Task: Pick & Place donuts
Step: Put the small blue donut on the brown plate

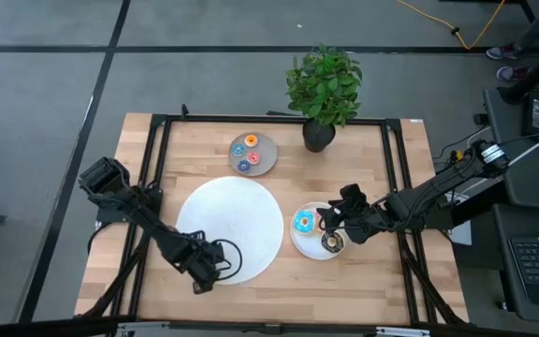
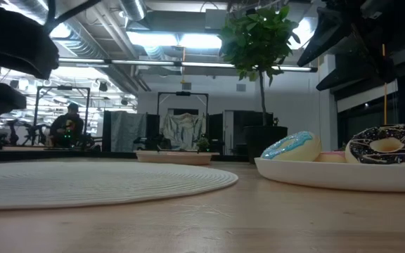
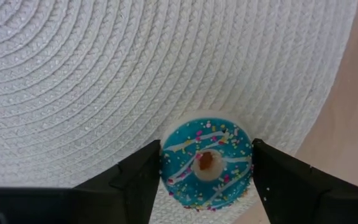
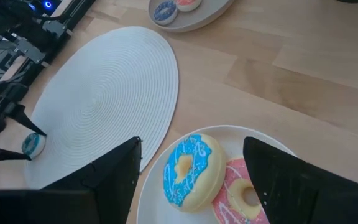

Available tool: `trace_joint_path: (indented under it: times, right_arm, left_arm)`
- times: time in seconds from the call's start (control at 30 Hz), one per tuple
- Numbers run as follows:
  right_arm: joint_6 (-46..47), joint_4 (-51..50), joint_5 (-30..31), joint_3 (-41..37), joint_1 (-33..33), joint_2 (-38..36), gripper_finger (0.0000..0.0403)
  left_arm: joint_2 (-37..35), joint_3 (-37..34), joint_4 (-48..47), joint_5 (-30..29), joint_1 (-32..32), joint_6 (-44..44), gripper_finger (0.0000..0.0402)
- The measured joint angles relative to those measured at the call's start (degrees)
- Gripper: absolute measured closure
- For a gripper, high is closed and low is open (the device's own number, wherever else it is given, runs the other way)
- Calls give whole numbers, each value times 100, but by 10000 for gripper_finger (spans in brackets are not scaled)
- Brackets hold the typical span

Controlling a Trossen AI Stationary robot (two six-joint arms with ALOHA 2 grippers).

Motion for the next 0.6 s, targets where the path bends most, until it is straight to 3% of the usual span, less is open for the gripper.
trace_joint_path:
  times: [0.27,0.6]
  right_arm:
    - [-147,225,-25,-1,0,0,120]
    - [-149,236,-23,-1,0,0,120]
  left_arm:
    - [-109,-2,2,259,158,7,195]
    - [-715,-2,-145,-16,560,21,194]
